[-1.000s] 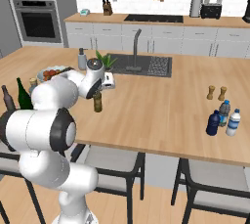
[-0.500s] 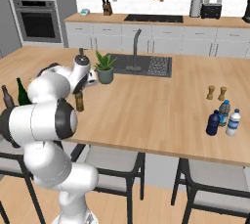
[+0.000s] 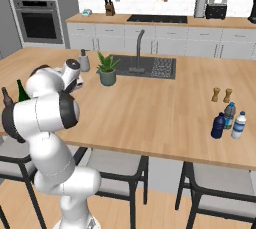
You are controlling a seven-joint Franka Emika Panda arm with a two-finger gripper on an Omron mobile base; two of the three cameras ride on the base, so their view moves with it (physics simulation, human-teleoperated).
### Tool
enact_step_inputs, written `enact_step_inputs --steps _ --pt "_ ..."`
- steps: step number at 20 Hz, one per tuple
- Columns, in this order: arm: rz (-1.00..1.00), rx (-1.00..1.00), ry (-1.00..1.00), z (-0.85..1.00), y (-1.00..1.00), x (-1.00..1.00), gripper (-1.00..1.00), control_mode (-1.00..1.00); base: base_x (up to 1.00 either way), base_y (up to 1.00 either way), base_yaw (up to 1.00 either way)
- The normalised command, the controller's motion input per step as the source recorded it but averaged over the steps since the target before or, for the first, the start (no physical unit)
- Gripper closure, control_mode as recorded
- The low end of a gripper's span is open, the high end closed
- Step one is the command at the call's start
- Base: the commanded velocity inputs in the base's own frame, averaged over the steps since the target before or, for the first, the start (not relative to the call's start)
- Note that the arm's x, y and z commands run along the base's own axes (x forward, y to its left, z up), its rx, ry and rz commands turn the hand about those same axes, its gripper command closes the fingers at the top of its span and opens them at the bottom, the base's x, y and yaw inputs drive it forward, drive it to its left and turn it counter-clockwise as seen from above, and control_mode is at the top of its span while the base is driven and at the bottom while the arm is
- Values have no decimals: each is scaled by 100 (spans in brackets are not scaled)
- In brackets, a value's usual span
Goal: Move the plastic bottles in the middle to the plastics group, and the glass bottles in the middle to the glass group.
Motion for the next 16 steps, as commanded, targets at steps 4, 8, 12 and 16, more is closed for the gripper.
enact_step_inputs --steps 4,8,12,16 --pt "23 0 0 -5 61 0 100 -100 0 0 0" --pt "14 0 0 0 24 -9 100 -100 0 0 0" --pt "9 0 0 0 44 0 100 -100 0 0 0" --pt "7 0 0 -3 54 0 100 -100 0 0 0"
